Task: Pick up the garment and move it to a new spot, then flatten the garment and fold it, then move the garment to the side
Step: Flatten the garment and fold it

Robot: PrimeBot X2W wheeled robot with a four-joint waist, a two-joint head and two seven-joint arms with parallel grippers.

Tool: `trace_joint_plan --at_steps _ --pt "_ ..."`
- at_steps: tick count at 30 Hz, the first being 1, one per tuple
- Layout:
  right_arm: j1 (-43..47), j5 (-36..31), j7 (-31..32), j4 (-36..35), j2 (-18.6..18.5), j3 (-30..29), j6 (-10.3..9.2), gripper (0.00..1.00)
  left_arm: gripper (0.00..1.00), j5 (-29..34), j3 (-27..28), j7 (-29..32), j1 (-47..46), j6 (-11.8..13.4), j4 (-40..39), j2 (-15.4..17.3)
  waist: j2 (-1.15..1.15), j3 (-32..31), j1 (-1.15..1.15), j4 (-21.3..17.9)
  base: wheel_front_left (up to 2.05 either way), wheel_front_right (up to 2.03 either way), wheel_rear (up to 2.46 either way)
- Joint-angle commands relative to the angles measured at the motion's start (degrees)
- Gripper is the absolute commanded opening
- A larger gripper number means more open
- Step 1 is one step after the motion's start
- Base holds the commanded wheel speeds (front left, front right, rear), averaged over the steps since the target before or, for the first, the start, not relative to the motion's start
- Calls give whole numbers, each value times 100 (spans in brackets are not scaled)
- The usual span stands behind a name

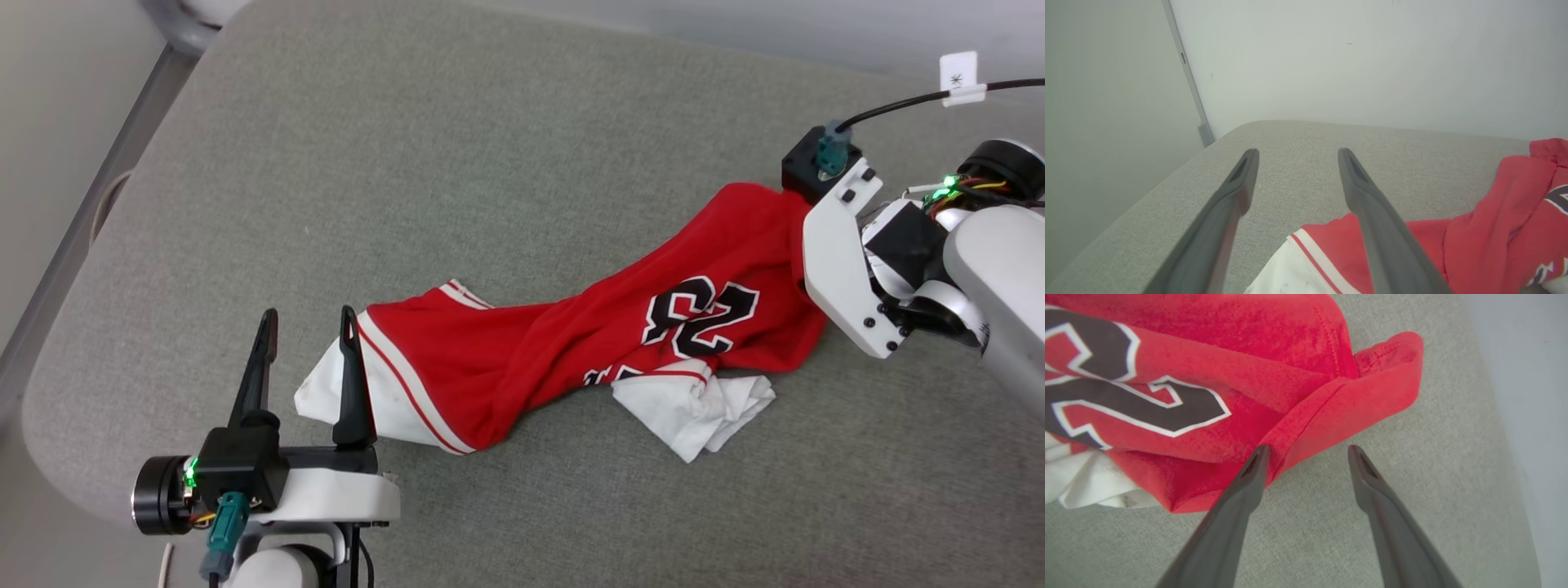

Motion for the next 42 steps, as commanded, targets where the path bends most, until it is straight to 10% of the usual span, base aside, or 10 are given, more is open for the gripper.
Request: trace_joint_plan --at_steps 1,15,16,17,42 --pt "-150 93 80 104 2 215 -8 100 100 58 51 -14 -127 -51 -32 -77 0 274 -1 177 0 0 0" --pt "61 467 220 481 35 1611 4 96 100 217 285 -14 -316 -272 -80 -348 0 745 -1 337 0 0 0" --pt "33 457 158 455 31 1617 4 22 100 229 294 -14 -319 -280 -67 -354 0 743 -1 327 0 0 0" --pt "-31 452 79 429 42 1610 3 0 100 243 307 -14 -325 -283 -61 -356 0 737 -1 311 0 0 0" --pt "-1848 435 -3548 1457 383 1059 -9 0 100 561 755 -14 392 -490 170 -360 0 -636 -1 -399 0 0 0"
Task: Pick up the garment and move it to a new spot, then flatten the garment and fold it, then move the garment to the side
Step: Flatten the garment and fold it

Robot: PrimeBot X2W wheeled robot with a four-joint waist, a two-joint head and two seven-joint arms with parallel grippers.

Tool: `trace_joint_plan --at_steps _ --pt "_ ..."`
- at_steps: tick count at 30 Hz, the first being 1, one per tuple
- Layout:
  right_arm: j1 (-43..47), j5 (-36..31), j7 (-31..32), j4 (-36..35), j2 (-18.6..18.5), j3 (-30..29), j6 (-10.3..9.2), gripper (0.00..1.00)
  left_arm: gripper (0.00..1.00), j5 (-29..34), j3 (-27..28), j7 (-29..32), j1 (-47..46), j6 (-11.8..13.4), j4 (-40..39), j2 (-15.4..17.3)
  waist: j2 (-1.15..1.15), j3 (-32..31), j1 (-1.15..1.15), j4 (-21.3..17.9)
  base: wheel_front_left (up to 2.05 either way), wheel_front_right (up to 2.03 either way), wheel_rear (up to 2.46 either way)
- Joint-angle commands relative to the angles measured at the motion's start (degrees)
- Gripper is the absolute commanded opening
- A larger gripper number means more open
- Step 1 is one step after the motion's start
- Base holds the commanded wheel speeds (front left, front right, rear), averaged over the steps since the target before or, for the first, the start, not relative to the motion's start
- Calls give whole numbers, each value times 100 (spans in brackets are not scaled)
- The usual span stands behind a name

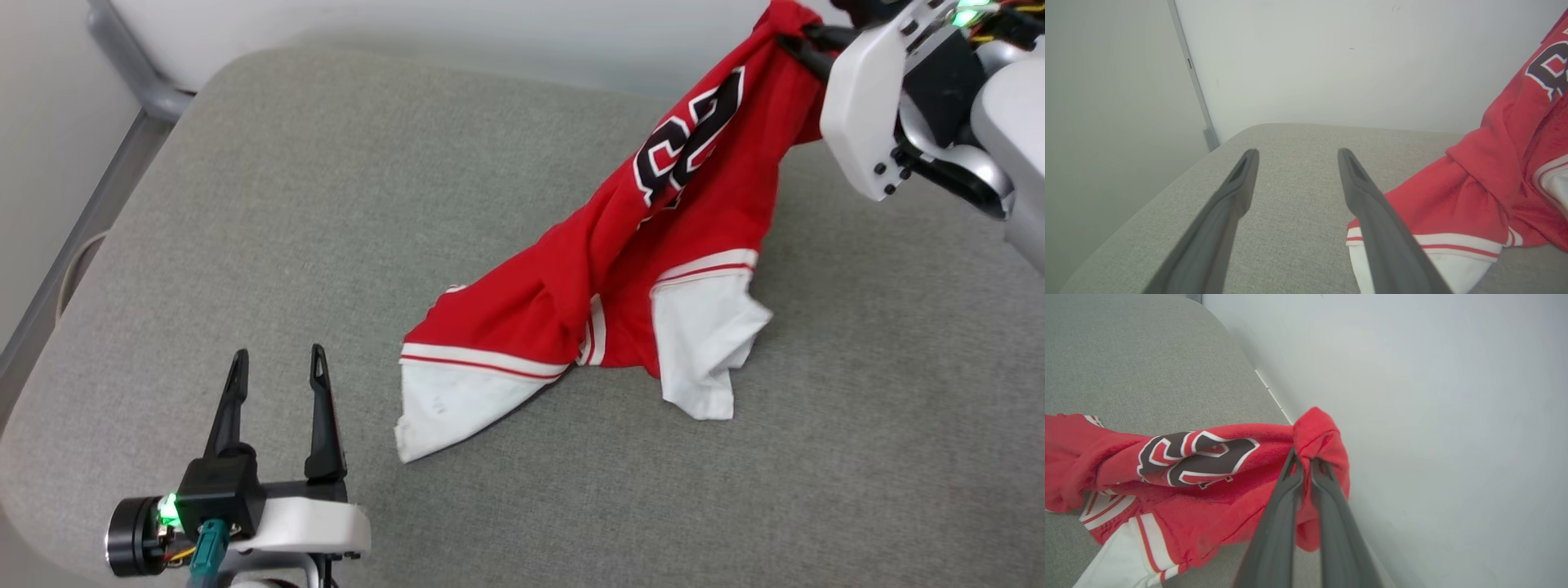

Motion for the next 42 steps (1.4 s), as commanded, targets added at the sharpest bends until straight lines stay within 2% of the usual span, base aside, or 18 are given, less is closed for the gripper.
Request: trace_joint_plan --at_steps 1,7,13,20,25,29,32,37,42 --pt "-95 -6 -97 -31 -67 -19 -10 0 100 32 35 -14 103 -15 7 6 0 -197 -1 -152 0 0 0" --pt "115 16 -513 -496 -243 14 -10 0 100 54 136 -14 354 -65 73 29 0 -564 -1 -419 0 0 0" --pt "801 -4 -659 -1491 -472 78 -10 0 100 83 219 -14 616 -107 124 69 0 -920 -1 -673 0 0 0" --pt "2394 -21 -378 -3064 -852 177 -9 0 100 92 308 -14 881 -117 165 68 0 -1208 -1 -891 0 0 0" --pt "3759 37 -132 -3645 -1219 21 -10 0 100 94 318 -14 929 -153 187 63 0 -1256 -1 -919 0 0 0" --pt "4813 -81 -8 -3658 -1422 -255 -9 0 100 101 335 -14 948 -166 183 60 0 -1218 -1 -917 0 0 0" --pt "5508 -209 -17 -3444 -1389 -580 -9 0 100 112 344 -15 913 -182 190 60 0 -1134 -1 -902 0 0 0" --pt "6490 -370 33 -3014 -1085 -952 -7 0 100 106 357 -15 816 -205 203 59 0 -1001 -1 -864 0 0 0" --pt "6913 -665 -119 -2676 -760 -1377 -10 0 100 121 370 -15 779 -228 239 57 0 -962 -1 -869 0 0 0"
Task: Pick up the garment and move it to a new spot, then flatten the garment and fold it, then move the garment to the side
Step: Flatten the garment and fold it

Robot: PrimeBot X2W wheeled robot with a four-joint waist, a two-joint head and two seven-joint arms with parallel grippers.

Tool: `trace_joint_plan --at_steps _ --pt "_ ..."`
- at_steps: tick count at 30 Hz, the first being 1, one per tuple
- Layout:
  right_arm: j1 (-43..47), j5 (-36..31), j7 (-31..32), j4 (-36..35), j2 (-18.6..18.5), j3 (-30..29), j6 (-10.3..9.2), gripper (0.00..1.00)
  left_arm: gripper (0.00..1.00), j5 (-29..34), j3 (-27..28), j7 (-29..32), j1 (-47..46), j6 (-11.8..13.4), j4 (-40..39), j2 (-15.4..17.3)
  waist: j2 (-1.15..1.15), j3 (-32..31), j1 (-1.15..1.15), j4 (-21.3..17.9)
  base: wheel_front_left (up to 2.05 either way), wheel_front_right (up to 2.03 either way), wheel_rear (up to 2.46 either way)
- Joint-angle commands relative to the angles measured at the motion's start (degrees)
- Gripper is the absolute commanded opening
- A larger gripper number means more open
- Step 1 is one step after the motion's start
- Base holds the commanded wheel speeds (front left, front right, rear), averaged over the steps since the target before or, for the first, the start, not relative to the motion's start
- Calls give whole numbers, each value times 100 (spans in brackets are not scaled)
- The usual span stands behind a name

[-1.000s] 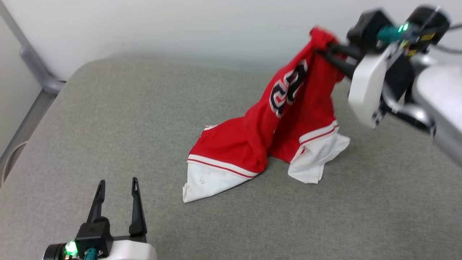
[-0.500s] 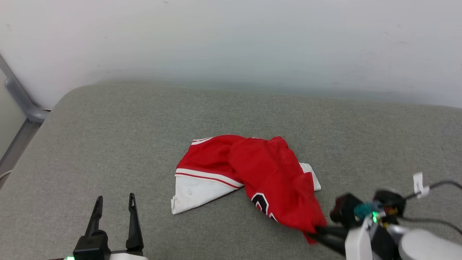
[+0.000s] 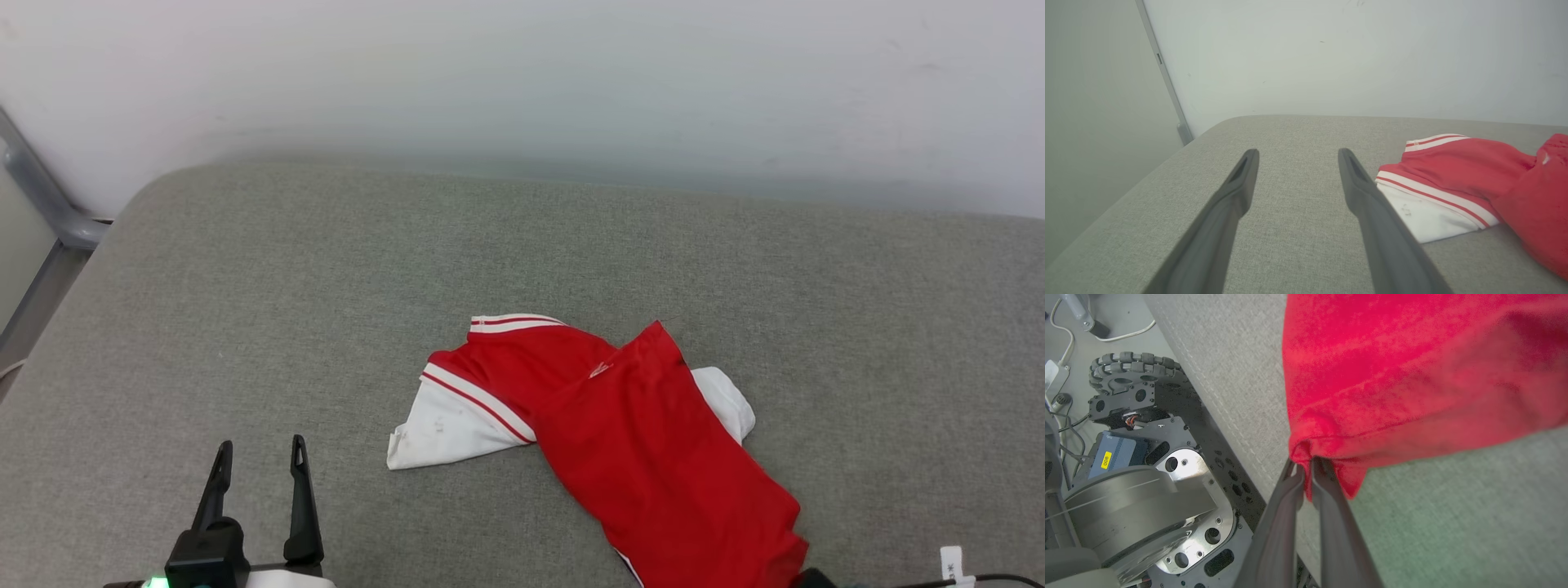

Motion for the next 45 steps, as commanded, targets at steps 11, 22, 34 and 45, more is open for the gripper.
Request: trace_joint_plan --at_steps 11,22,34,45 --pt "265 -629 -402 -880 367 -2186 -8 100 100 84 30 -15 39 -37 52 57 0 -178 1 -58 0 0 0" --pt "-884 -995 501 -1729 34 -3293 -9 100 100 129 -109 -15 -151 -75 2 47 0 85 1 83 0 0 0" --pt "-2992 293 3123 -925 -674 -1517 -8 100 100 78 -368 -14 -629 -68 -64 4 0 781 1 509 0 0 0" --pt "-3840 762 3724 -69 -504 -275 -8 100 100 -49 -599 -14 -1008 48 -115 -32 0 1461 1 880 0 0 0"
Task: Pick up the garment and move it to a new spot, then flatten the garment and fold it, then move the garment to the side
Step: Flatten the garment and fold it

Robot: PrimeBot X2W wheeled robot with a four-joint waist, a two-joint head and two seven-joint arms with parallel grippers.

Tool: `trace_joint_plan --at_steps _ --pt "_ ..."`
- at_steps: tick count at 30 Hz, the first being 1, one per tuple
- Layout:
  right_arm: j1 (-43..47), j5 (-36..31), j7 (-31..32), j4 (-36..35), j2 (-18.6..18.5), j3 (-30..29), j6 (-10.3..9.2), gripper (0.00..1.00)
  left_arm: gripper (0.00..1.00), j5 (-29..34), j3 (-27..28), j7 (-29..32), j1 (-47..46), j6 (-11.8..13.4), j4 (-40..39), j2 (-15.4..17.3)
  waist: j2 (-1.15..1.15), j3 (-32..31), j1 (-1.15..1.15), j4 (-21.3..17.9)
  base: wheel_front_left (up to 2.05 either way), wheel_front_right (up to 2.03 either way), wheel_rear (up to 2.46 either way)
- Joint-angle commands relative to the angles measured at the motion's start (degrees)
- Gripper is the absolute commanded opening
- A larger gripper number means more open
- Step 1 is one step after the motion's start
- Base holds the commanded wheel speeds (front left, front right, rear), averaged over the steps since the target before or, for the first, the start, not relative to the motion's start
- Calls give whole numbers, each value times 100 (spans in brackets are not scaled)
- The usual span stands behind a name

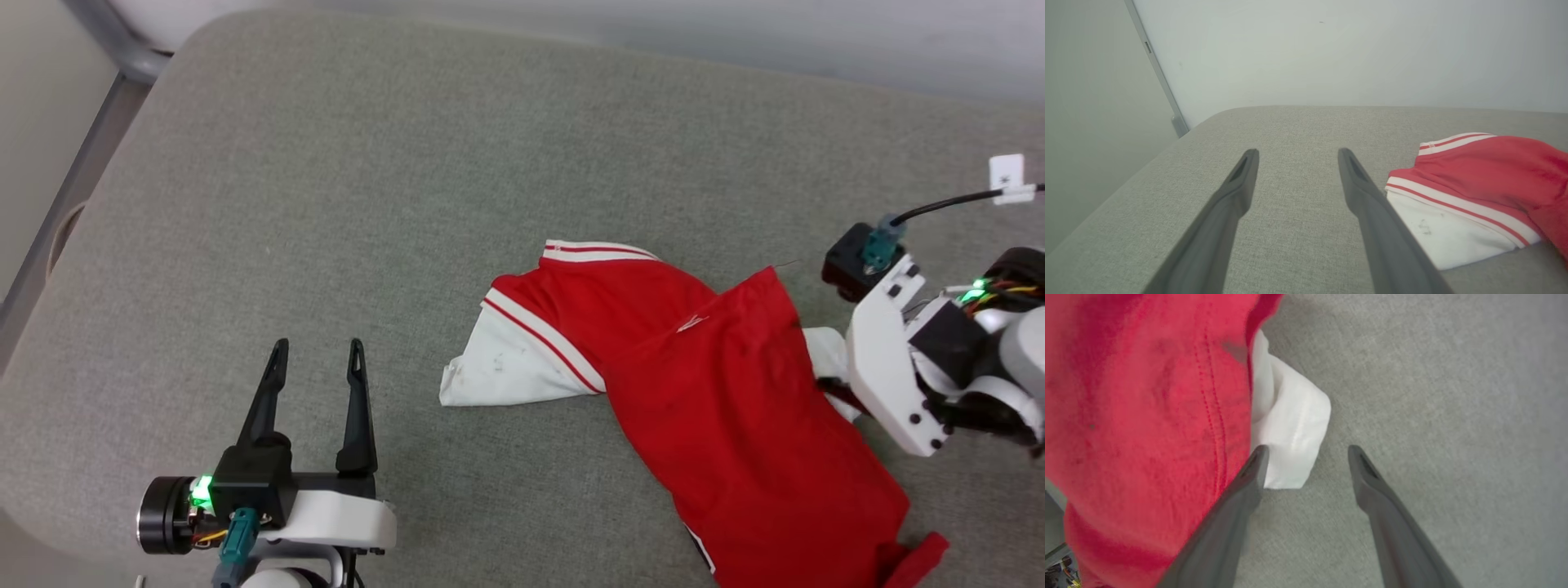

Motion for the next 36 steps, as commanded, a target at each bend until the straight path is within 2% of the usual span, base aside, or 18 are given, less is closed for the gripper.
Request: trace_joint_plan --at_steps 1,12,13,14,25,31,36 --pt "-101 28 -50 85 71 96 -8 100 100 -12 -2 -14 -100 36 -21 -1 0 169 -1 113 0 0 0" --pt "-36 76 -325 780 124 1555 -5 100 100 -58 -74 -14 -276 114 1 -12 0 403 -1 196 0 0 0" --pt "-71 92 -382 800 121 1631 -5 24 100 -56 -67 -14 -269 116 11 -13 0 390 -1 182 0 0 0" --pt "-138 118 -467 803 126 1677 -6 0 100 -54 -55 -14 -253 125 19 -12 0 366 -1 161 0 0 0" --pt "-1089 73 -2274 612 347 1461 -9 0 100 66 54 -14 43 82 115 9 0 -332 -1 -202 0 0 0" --pt "-1380 21 -2876 264 266 1345 -9 0 100 77 141 -14 323 64 118 59 0 -735 -1 -515 0 0 0" --pt "-1477 -54 -3133 -48 170 1097 -9 0 100 76 235 -14 532 56 66 83 0 -941 -1 -797 0 0 0"
